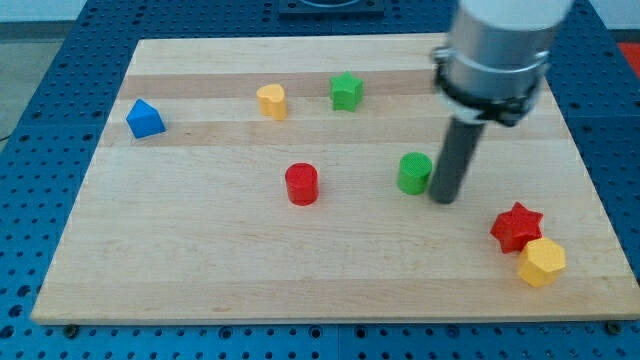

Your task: Place the green circle at the top of the red star

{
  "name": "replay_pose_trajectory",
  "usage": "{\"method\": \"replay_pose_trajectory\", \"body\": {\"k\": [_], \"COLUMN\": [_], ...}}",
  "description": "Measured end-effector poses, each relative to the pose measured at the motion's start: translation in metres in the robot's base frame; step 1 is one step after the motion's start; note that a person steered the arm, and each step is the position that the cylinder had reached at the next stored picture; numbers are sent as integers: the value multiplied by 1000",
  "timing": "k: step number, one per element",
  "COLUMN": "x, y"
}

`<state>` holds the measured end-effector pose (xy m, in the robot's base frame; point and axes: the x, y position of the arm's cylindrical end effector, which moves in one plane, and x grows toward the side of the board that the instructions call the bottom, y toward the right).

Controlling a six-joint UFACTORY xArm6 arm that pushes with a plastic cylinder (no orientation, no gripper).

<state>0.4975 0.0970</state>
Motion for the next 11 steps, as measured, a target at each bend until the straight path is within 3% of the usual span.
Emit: {"method": "replay_pose_trajectory", "body": {"k": [2,3,5,7,9,10,11], "x": [-2,-38,-36,-79,-18,-23,-38], "y": [-92,-88,0,4,54,53,6]}}
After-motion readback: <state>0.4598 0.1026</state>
